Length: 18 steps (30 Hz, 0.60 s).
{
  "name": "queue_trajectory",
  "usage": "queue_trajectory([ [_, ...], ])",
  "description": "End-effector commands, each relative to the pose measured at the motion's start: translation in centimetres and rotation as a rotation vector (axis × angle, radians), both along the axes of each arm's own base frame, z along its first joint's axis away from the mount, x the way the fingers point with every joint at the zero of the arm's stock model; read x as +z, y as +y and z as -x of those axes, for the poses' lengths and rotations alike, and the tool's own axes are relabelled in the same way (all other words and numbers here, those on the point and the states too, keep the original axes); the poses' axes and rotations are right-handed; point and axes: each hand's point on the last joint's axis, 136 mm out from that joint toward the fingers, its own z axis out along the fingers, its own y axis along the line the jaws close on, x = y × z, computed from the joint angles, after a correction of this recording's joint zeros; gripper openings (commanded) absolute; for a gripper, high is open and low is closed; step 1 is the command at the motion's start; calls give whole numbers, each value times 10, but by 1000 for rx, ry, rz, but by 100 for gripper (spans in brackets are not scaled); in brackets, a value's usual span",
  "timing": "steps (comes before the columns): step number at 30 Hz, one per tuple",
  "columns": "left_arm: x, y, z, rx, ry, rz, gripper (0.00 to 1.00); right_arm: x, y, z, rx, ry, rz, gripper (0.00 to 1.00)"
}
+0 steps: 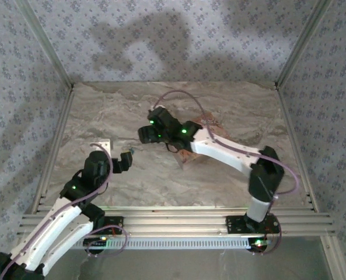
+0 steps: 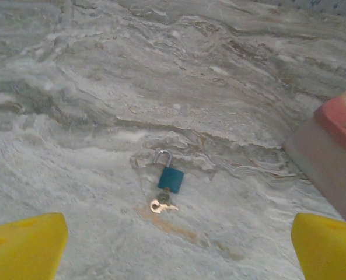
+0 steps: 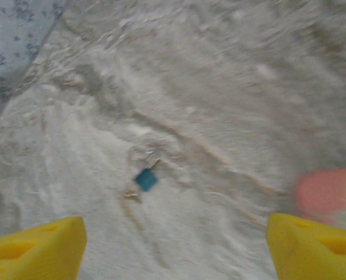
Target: Unlock the padlock with the key
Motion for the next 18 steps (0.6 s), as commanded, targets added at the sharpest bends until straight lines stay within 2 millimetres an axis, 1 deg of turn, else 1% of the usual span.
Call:
queue_trajectory([
  [1,20,5,-25,1,-101,-129,98,-5,-70,-11,-152,-85,147,87],
  [5,11,16,-47,6,-79,-187,98,-1,-146,-4,-306,-133,203,93],
  [6,7,18,-53,0,-72,-204,98,-4,-167,0,-345,-140,222,95],
  [8,-1,22,-62,-8,-60,-232,98,-2,-203,5,-419,-168,237,100],
  [10,-10,28,-71,-5,-43,-255,98,-3,-242,12,-508,-189,249,100],
  [12,-21,35,-79,9,-26,-287,98,-9,-285,20,-617,-204,258,100],
  [14,-33,45,-86,39,-4,-312,98,-15,-322,29,-732,-233,257,100],
  [15,-39,52,-89,60,3,-320,98,-19,-340,33,-784,-253,257,100],
  [16,-45,57,-91,77,6,-323,98,-22,-352,36,-817,-276,258,100],
  [18,-55,67,-95,112,-7,-316,98,-31,-371,40,-850,-328,264,100],
])
